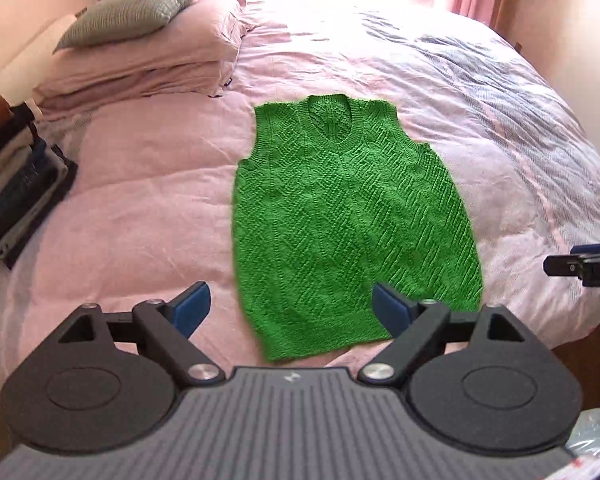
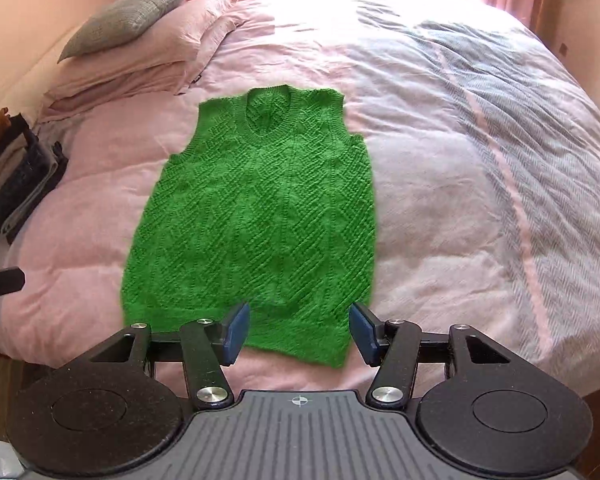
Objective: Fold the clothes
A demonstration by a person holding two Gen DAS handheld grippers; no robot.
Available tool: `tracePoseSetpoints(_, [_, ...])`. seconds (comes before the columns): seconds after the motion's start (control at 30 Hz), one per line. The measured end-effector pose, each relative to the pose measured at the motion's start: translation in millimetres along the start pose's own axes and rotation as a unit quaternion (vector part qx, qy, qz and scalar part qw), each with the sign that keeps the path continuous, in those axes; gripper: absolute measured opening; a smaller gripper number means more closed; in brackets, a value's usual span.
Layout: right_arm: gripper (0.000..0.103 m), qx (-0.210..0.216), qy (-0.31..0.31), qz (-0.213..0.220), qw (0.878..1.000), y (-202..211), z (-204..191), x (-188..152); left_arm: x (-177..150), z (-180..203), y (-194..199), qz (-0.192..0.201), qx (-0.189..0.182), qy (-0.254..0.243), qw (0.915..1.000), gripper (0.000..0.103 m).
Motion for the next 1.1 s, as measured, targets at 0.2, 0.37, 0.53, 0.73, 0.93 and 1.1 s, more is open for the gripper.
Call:
tracePoseSetpoints(0.2, [0.052, -0.018, -0.012, 0.043, 0.999, 27, -38, -2, -8, -26, 22, 0.001, 0.013, 0.000, 0.9999, 0.092])
tracePoseSetpoints(0.37, [0.052, -0.009, -0.024, 0.047, 0.999, 40, -52, -14, -15, -32, 29, 0.004, 0.001, -0.010, 0.9999, 0.094])
tracePoseSetpoints(0.53, [0.052, -0.007, -0.026, 0.032, 0.999, 43, -55, -25, -19, -23, 34, 0.010, -0.017, -0.018, 0.9997, 0.095])
tracePoseSetpoints(0.73, [0.052, -0.019, -0.017, 0.024, 0.999, 44, -52, -31, -22, -13, 37, 0.009, -0.034, -0.016, 0.9992, 0.096])
tracePoseSetpoints(0.93, [0.052, -0.019, -0.009, 0.007, 1.000, 39, -48, -35, -28, -5, 34, -0.005, -0.025, -0.019, 0.9995, 0.096])
tracePoseSetpoints(1.1, [0.052, -0.014, -0.002, -0.003, 1.000, 35, -47, -38, -35, -4, 29, -0.021, -0.020, -0.014, 0.9995, 0.096])
Point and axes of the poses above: each gripper's, at about its wrist camera, not at the fingertips, and y roughly against the way its jaws point, z to its right, x to its top, the point moved 8 cm from there along -y, roughly the way its jaws point, and after that the axes turned 14 degrees about y, right-handed, at the moved point
